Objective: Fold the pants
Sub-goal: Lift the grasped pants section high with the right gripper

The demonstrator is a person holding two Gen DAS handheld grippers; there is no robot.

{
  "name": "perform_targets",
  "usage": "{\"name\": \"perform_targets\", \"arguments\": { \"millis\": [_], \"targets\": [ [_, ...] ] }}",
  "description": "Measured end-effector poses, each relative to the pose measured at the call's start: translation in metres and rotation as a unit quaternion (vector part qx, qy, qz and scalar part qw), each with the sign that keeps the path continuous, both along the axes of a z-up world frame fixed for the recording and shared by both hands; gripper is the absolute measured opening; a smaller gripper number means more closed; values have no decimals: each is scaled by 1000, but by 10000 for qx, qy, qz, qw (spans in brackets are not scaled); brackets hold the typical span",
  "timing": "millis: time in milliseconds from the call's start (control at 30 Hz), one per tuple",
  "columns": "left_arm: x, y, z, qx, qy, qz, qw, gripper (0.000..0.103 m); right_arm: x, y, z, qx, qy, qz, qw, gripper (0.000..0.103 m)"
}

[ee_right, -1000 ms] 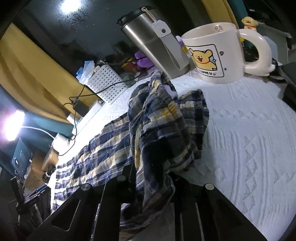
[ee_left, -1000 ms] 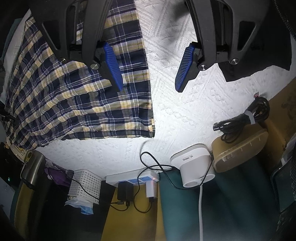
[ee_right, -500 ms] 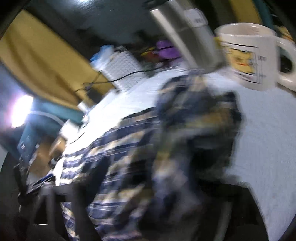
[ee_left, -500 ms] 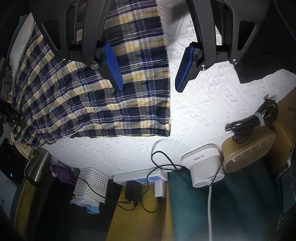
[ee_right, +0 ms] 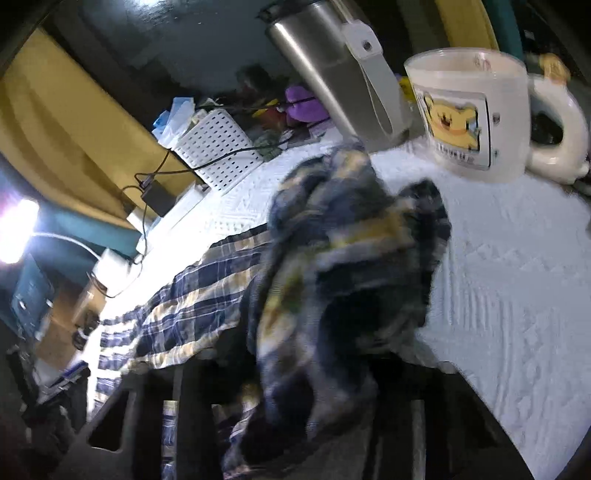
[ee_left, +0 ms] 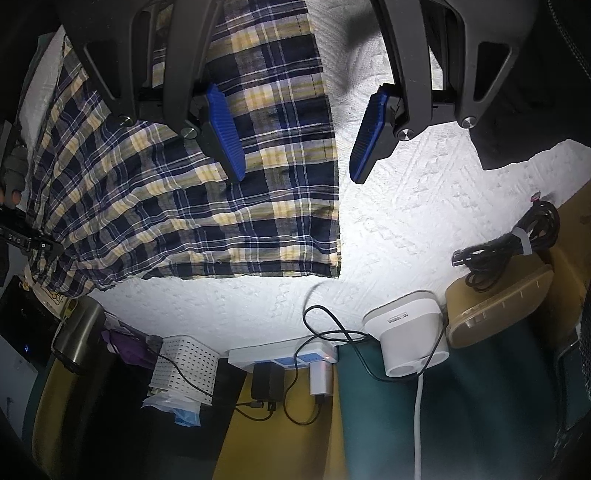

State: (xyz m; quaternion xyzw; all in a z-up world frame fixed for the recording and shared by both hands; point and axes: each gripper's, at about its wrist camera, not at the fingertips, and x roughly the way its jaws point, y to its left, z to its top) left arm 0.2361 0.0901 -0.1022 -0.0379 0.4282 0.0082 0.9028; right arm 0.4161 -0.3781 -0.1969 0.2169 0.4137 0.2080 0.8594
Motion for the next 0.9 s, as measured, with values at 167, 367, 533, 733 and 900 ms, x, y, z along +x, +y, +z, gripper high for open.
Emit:
{"name": "perform_targets", "arguments": {
  "millis": [167, 367, 533, 733, 900],
  "targets": [
    [0, -2, 0, -1, -50, -81, 10000, 59, -8, 4, 9, -301, -249, -67, 9992, 18],
    [-2, -2, 7, 24, -143, -127, 9998, 59, -29, 5, 34, -743, -660, -192, 9949, 16],
    [-7, 2, 14, 29, -268, -100, 9996, 59, -47, 9, 56, -979, -912, -221, 9908, 15],
    [-13, 5, 27, 36, -491, -144, 9987, 59, -69, 20, 86, -1168, -1245, -238, 9850, 15],
    [-20, 4, 36, 44, -684, -284, 9972, 59, -83, 34, 103, -1326, -1430, -208, 9806, 15]
  ]
}}
